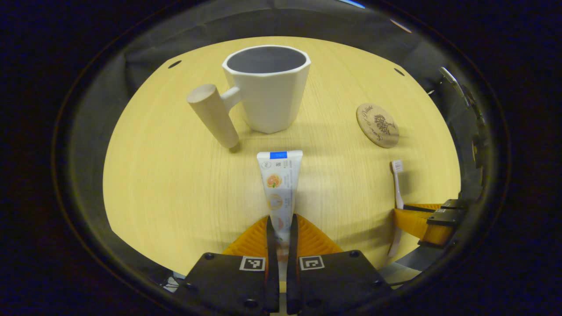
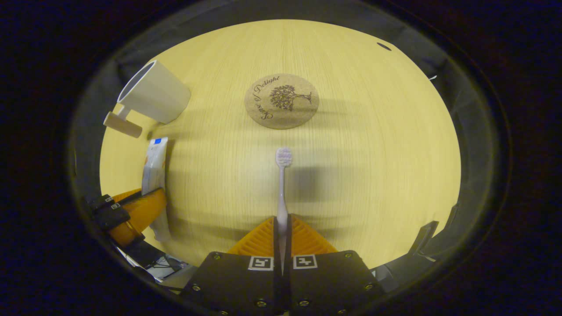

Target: Put the toothbrush and toothpaste on the desktop into the cup, then pick up the cup and place it on the coaster on the desktop.

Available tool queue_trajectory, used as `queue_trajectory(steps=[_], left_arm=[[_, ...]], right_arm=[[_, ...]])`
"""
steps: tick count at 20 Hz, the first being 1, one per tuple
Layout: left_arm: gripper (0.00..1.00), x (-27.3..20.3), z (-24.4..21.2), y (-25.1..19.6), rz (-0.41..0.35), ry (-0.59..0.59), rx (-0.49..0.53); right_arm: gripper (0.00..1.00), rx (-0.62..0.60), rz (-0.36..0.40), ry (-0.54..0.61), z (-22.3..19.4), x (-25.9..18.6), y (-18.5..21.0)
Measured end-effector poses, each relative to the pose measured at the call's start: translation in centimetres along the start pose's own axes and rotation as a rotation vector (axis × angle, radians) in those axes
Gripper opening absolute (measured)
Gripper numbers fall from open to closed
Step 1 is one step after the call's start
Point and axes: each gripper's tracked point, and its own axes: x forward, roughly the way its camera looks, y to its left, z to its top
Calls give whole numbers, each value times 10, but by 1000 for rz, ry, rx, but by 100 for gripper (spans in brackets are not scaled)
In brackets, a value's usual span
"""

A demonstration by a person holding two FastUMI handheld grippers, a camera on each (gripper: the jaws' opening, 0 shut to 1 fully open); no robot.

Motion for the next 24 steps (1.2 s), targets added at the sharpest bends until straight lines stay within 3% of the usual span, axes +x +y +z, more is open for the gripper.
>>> queue_trajectory(steps=[7, 12, 24], left_arm=[[14, -63, 13, -21, -60, -70, 11], [15, -106, 38, -21, -61, -149, 38], [13, -133, 191, 25, -63, -375, 81]], right_arm=[[2, 39, 29, -33, 7, -6, -7], [2, 66, 42, -57, 10, -14, -11], [2, 120, 82, -124, 32, -42, -9]])
